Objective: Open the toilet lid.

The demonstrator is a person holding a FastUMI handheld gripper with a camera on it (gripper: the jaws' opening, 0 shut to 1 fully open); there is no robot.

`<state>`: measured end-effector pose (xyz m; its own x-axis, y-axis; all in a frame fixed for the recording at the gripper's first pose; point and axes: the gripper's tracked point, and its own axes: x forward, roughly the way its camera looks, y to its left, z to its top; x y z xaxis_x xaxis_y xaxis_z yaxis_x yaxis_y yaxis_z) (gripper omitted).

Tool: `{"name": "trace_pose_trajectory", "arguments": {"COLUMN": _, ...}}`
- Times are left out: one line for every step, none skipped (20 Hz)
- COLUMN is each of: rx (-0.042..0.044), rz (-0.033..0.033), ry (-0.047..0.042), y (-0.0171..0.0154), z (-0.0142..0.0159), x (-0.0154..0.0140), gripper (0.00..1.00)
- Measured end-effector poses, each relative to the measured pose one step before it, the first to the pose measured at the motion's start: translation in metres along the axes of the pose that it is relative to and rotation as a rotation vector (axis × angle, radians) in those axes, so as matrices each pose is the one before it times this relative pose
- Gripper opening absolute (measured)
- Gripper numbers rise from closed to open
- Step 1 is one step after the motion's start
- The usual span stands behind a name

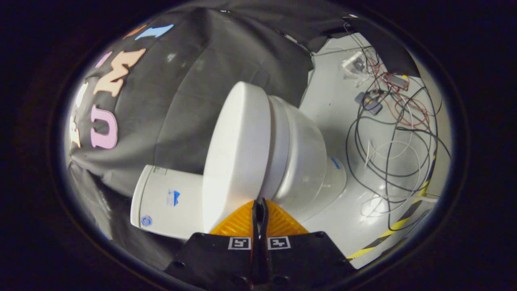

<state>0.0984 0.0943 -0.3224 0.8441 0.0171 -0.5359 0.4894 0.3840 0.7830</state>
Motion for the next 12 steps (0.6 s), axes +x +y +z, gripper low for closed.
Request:
{"name": "trace_pose_trajectory", "arguments": {"rx": 0.02133, "rz": -0.0155, "ry": -0.01446, "y": 0.00119, "z": 0.00155, "x": -0.00406, "gripper": 0.0}}
{"name": "trace_pose_trajectory", "arguments": {"rx": 0.02531, "rz": -0.01359, "ry": -0.00046, "y": 0.00366, "z": -0.00017, "x": 0.0004, "gripper": 0.01}}
{"name": "trace_pose_trajectory", "arguments": {"rx": 0.01031, "rz": -0.01355, "ry": 0.0041, "y": -0.00117, "z": -0.00401, "x": 0.00084, "gripper": 0.01}}
{"name": "trace_pose_trajectory", "arguments": {"rx": -0.00175, "rz": -0.01525, "ry": -0.00271, "y": -0.00048, "z": -0.00041, "x": -0.00365, "gripper": 0.01}}
{"name": "trace_pose_trajectory", "arguments": {"rx": -0.00835, "rz": -0.00818, "ry": -0.00409, "y": 0.00126, "z": 0.00037, "x": -0.00055, "gripper": 0.0}}
{"name": "trace_pose_trajectory", "arguments": {"rx": 0.00511, "rz": -0.00524, "ry": -0.0088, "y": 0.00404, "z": 0.00177, "x": -0.00316, "gripper": 0.01}}
{"name": "trace_pose_trajectory", "arguments": {"rx": 0.00293, "rz": -0.00063, "ry": -0.00346, "y": 0.0041, "z": 0.00099, "x": -0.00203, "gripper": 0.01}}
{"name": "trace_pose_trajectory", "arguments": {"rx": 0.00126, "rz": -0.00236, "ry": -0.01462, "y": 0.00536, "z": 0.00284, "x": -0.00425, "gripper": 0.0}}
{"name": "trace_pose_trajectory", "arguments": {"rx": -0.01065, "rz": 0.00118, "ry": -0.00945, "y": 0.00469, "z": 0.00023, "x": -0.00248, "gripper": 0.0}}
{"name": "trace_pose_trajectory", "arguments": {"rx": -0.01735, "rz": 0.00169, "ry": -0.01856, "y": 0.0061, "z": 0.00311, "x": -0.00312, "gripper": 0.0}}
{"name": "trace_pose_trajectory", "arguments": {"rx": -0.01427, "rz": 0.00615, "ry": -0.01463, "y": 0.00621, "z": 0.00244, "x": -0.00352, "gripper": 0.0}}
{"name": "trace_pose_trajectory", "arguments": {"rx": -0.00658, "rz": 0.00867, "ry": -0.01133, "y": 0.00606, "z": 0.00268, "x": -0.00353, "gripper": 0.0}}
